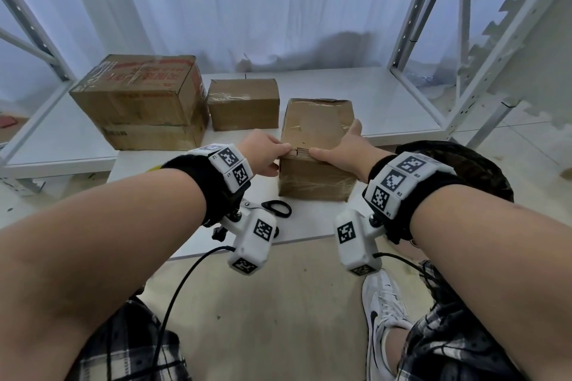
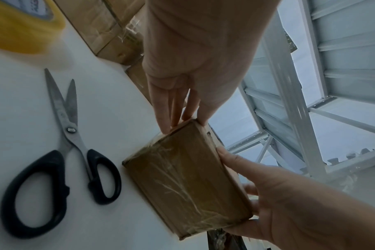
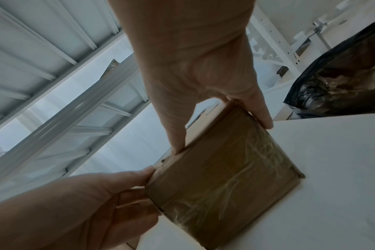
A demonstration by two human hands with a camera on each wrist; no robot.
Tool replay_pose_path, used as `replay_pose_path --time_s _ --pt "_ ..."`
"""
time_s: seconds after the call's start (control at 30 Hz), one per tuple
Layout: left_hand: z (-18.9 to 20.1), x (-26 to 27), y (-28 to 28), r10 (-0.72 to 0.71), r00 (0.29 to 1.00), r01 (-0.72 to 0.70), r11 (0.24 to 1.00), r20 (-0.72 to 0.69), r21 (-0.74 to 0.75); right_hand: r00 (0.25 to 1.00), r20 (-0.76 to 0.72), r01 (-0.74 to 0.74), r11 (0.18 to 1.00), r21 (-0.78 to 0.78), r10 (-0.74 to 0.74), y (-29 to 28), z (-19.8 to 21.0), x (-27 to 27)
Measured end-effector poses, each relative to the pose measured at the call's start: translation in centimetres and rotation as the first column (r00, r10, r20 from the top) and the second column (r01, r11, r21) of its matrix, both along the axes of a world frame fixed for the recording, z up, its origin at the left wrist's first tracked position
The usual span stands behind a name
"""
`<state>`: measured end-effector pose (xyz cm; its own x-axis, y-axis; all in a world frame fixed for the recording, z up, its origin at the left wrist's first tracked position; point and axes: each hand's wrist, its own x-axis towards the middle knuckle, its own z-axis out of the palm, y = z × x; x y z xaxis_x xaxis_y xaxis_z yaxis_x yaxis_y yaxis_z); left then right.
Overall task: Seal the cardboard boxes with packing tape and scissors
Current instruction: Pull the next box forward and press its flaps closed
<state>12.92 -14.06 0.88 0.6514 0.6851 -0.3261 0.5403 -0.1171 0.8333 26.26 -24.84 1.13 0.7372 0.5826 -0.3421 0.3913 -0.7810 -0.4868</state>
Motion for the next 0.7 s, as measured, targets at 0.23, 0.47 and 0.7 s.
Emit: replay_pose_path --time_s 0.23,0.47,0.7 --pt "-0.2 0.6 -0.5 0.046 0.999 -0.046 0.999 -0.011 0.010 0.998 -0.032 0.049 0.999 -0.001 -0.049 0.1 -0.2 0.0" --pt "-0.1 0.4 -0.7 -0.031 0.999 0.032 0.990 -0.008 0.138 0.994 -0.005 0.105 0.988 -0.111 -0.106 1.2 -0.7 0.6" --pt "0.7 -0.5 -0.5 -0.213 0.976 0.217 0.960 -0.044 0.178 0.997 -0.061 0.034 0.992 -0.124 -0.042 1.5 -1.6 1.7"
